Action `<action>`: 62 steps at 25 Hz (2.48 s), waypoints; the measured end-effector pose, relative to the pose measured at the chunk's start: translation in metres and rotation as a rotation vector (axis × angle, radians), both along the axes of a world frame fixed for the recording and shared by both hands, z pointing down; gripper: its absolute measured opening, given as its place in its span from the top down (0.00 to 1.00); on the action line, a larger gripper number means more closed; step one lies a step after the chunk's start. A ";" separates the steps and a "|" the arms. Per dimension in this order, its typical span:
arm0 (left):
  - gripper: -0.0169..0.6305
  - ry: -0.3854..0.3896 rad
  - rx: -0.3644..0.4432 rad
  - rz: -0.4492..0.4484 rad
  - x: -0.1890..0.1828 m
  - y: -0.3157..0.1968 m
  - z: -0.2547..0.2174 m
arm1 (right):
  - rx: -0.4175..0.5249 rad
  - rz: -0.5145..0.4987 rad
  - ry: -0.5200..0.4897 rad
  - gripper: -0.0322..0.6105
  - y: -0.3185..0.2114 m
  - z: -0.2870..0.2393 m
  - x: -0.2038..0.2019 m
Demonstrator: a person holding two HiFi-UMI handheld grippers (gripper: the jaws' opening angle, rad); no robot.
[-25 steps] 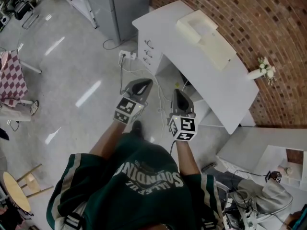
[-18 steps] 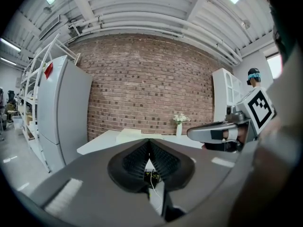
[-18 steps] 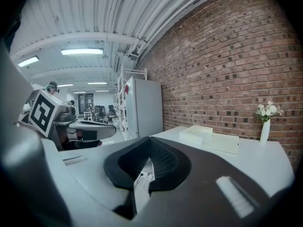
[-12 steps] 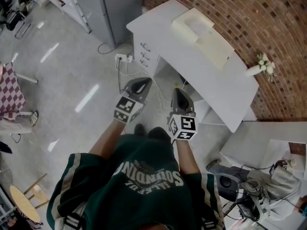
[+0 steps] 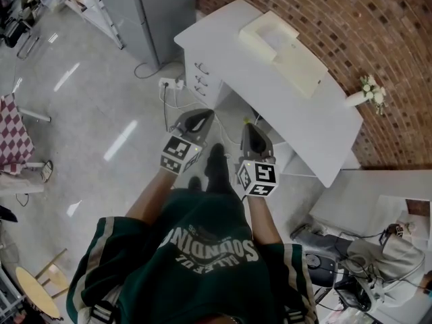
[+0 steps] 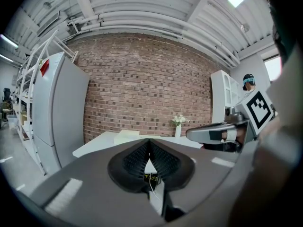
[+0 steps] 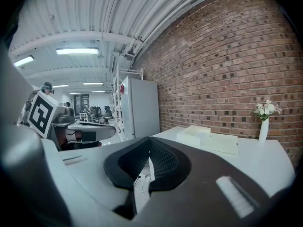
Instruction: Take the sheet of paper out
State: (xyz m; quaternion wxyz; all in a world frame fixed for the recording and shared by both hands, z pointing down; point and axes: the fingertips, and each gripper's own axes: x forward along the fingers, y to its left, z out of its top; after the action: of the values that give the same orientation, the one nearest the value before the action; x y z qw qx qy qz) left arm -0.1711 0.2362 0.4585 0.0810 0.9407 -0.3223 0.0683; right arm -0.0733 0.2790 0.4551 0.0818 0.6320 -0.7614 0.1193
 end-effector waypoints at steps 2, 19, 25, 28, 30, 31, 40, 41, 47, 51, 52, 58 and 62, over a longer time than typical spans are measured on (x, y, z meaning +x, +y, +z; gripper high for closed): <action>0.96 -0.001 -0.001 -0.001 0.001 -0.006 0.002 | 0.005 0.003 -0.001 0.95 -0.007 0.000 0.002; 0.96 -0.024 -0.028 0.022 0.053 -0.134 0.010 | -0.018 0.025 -0.022 0.95 -0.131 0.007 0.055; 0.96 -0.019 -0.033 0.018 0.084 -0.178 0.008 | -0.023 0.016 -0.025 0.95 -0.179 0.005 0.084; 0.96 -0.024 -0.035 0.010 0.097 -0.199 0.007 | -0.024 0.006 -0.029 0.95 -0.201 0.004 0.096; 0.96 -0.028 -0.038 0.002 0.103 -0.211 0.007 | -0.027 -0.002 -0.033 0.95 -0.214 0.005 0.102; 0.96 -0.029 -0.039 -0.003 0.107 -0.217 0.007 | -0.027 -0.007 -0.035 0.95 -0.221 0.005 0.105; 0.96 -0.030 -0.028 -0.055 0.130 -0.255 0.004 | -0.011 -0.052 -0.040 0.95 -0.264 -0.003 0.132; 0.96 -0.029 -0.028 -0.059 0.131 -0.256 0.005 | -0.007 -0.054 -0.041 0.95 -0.266 -0.005 0.135; 0.96 -0.030 -0.013 -0.060 0.142 -0.270 -0.004 | 0.005 -0.051 -0.051 0.95 -0.281 -0.010 0.145; 0.96 -0.028 -0.021 -0.040 0.146 -0.287 -0.002 | -0.003 -0.035 -0.054 0.95 -0.295 -0.007 0.145; 0.96 -0.026 -0.022 -0.032 0.148 -0.292 -0.001 | -0.003 -0.026 -0.053 0.95 -0.300 -0.006 0.147; 0.96 -0.024 -0.029 0.033 0.164 -0.332 0.008 | -0.013 0.046 -0.051 0.95 -0.333 0.002 0.164; 0.96 -0.021 -0.039 0.085 0.176 -0.368 0.013 | -0.022 0.094 -0.054 0.95 -0.365 0.006 0.172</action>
State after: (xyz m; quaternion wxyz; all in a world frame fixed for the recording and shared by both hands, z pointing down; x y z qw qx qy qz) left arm 0.0045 -0.1315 0.4711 0.0930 0.9510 -0.2813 0.0881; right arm 0.0984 -0.0859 0.4609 0.0625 0.6628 -0.7313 0.1483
